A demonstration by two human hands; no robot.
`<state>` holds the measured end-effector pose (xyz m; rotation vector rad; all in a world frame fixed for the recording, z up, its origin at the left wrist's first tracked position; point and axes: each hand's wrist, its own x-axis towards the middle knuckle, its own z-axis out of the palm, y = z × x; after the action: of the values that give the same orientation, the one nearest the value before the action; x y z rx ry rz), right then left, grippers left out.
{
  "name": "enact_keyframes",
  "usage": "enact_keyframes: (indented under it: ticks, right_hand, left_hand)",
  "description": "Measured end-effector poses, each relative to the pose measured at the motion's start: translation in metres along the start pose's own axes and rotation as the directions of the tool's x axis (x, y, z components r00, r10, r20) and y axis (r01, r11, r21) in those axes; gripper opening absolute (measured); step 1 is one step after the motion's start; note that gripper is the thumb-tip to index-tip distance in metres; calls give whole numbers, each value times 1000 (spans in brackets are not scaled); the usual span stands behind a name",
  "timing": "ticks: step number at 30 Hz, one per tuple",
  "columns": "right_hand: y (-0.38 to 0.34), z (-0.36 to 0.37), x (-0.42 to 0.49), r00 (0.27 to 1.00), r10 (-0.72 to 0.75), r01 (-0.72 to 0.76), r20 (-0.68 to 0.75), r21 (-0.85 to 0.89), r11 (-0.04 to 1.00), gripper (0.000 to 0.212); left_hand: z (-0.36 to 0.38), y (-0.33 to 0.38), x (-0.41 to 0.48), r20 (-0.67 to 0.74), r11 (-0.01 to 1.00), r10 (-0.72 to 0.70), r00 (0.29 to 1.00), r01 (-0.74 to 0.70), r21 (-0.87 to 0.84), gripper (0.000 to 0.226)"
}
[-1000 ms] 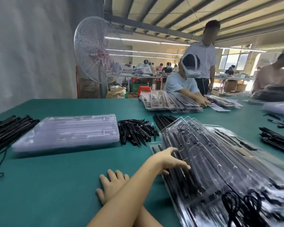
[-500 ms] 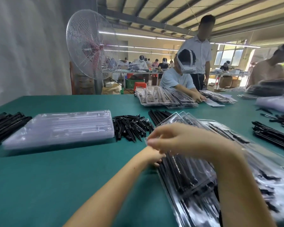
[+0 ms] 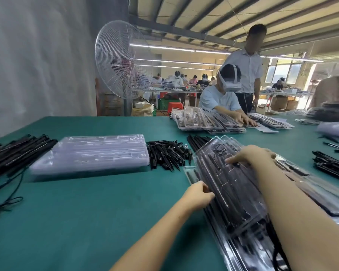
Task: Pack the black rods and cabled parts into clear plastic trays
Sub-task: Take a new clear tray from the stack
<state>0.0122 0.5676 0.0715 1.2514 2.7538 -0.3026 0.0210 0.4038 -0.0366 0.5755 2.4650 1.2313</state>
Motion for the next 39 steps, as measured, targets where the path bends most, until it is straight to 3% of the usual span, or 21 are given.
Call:
enact_keyframes:
  ticks: [4,6,12,14,17,19,21,22,25,28,29,31,32,34,36,39]
  right_hand:
    - [-16,-7,4,963,-132,146,237,-46,988,99]
    - [-25,-10,-5,941,-171,199,291,-71,977,93]
    - [-31,-15,-26,918,-322,346,233,-71,936,66]
    - [-26,-20,-26,916,-352,370,195,-65,927,55]
    - [-13,-30,-23,889,-367,351,274,106,930,36]
    - [-5,-34,-18,863,-384,284,329,314,906,35]
    - [-2,-32,-17,848,-402,245,345,416,875,43]
    - [-2,-29,-16,840,-406,233,360,435,870,49]
    - [-7,-12,-16,830,-360,207,425,364,908,48]
    - [-8,3,-17,821,-265,138,506,275,952,35]
    - [-8,4,-18,821,-229,127,524,224,966,41]
    - [-8,-2,-19,836,-138,197,531,-55,979,53]
    - [-9,-7,-20,870,-106,227,481,-200,953,58]
    - [-15,-15,-21,941,-88,196,327,-314,929,57]
    - [-22,-15,-18,965,-129,194,228,-290,937,54]
    - [-31,-3,-15,985,-174,169,-1,-237,957,48]
  left_hand:
    - [11,-2,1,-57,995,33,998,-28,93,21]
    - [14,-6,1,-73,998,38,997,-34,59,21]
    - [5,-14,0,-63,997,65,996,-68,-45,26]
    - [1,-18,-3,-98,979,54,994,-72,-191,33]
    - [-12,-22,-11,-149,810,-44,988,-52,-585,46]
    - [-22,-23,-16,-36,582,-78,996,16,-813,51]
    - [-30,-21,-21,103,406,-37,994,109,-907,60]
    - [-31,-21,-22,138,407,-22,990,135,-903,67]
    - [-20,-16,-27,142,576,-86,986,165,-801,60]
    - [0,-19,-26,62,578,-163,985,147,-803,54]
    - [2,-19,-25,38,591,-175,984,136,-795,52]
    - [3,-13,-22,18,640,-186,982,135,-756,56]
    - [3,-9,-21,11,674,-194,981,141,-725,64]
    - [5,0,-19,15,753,-204,979,167,-637,88]
    - [5,4,-20,25,819,-209,978,189,-542,103]
    - [4,9,-22,15,872,-205,979,190,-451,108]
